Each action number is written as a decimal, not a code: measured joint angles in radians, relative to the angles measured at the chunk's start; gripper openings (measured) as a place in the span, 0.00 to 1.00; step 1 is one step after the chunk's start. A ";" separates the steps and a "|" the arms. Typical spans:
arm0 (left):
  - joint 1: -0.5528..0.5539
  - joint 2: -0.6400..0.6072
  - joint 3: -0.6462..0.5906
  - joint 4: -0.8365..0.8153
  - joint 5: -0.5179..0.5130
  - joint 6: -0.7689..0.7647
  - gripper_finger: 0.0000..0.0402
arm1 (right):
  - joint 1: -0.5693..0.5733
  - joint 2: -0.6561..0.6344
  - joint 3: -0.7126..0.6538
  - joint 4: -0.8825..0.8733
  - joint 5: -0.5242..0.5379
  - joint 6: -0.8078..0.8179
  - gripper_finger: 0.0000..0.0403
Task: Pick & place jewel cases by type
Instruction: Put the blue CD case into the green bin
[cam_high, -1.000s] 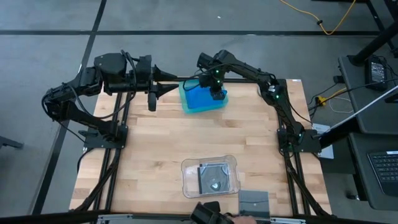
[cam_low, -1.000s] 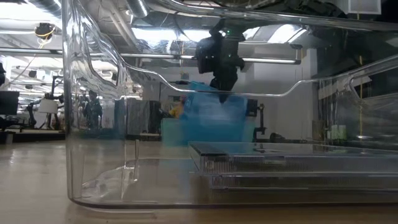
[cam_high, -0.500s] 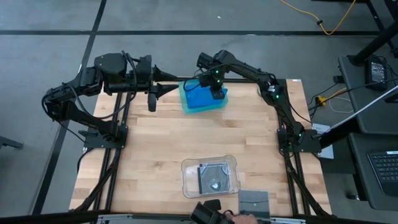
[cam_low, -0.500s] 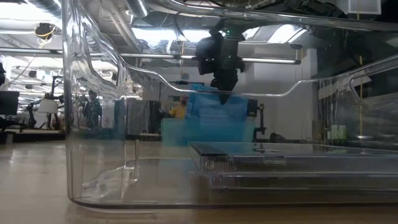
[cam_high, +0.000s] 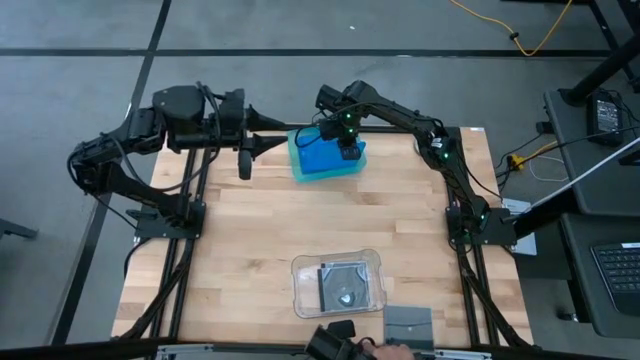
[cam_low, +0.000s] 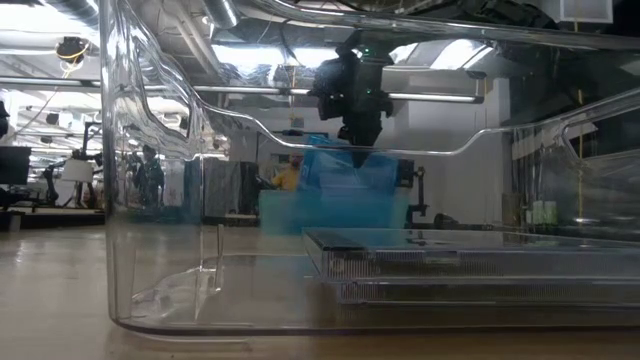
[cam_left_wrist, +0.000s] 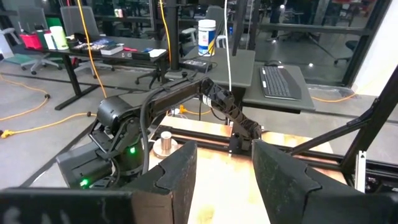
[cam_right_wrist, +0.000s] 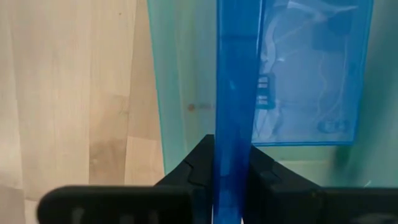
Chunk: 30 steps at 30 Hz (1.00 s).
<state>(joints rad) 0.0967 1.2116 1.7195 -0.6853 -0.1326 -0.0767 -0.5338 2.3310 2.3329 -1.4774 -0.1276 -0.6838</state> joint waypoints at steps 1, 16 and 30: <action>0.000 0.002 0.000 0.000 0.000 -0.003 0.37 | 0.001 0.000 0.000 0.001 0.000 0.000 0.12; 0.000 0.049 -0.001 -0.002 0.088 -0.016 0.36 | 0.019 -0.018 0.024 0.050 0.057 0.002 0.13; -0.004 0.052 -0.001 0.007 0.093 -0.033 0.36 | 0.018 -0.020 0.024 0.135 0.099 -0.010 0.30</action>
<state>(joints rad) 0.0929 1.2633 1.7187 -0.6781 -0.0395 -0.1101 -0.5163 2.3110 2.3569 -1.3423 -0.0283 -0.6936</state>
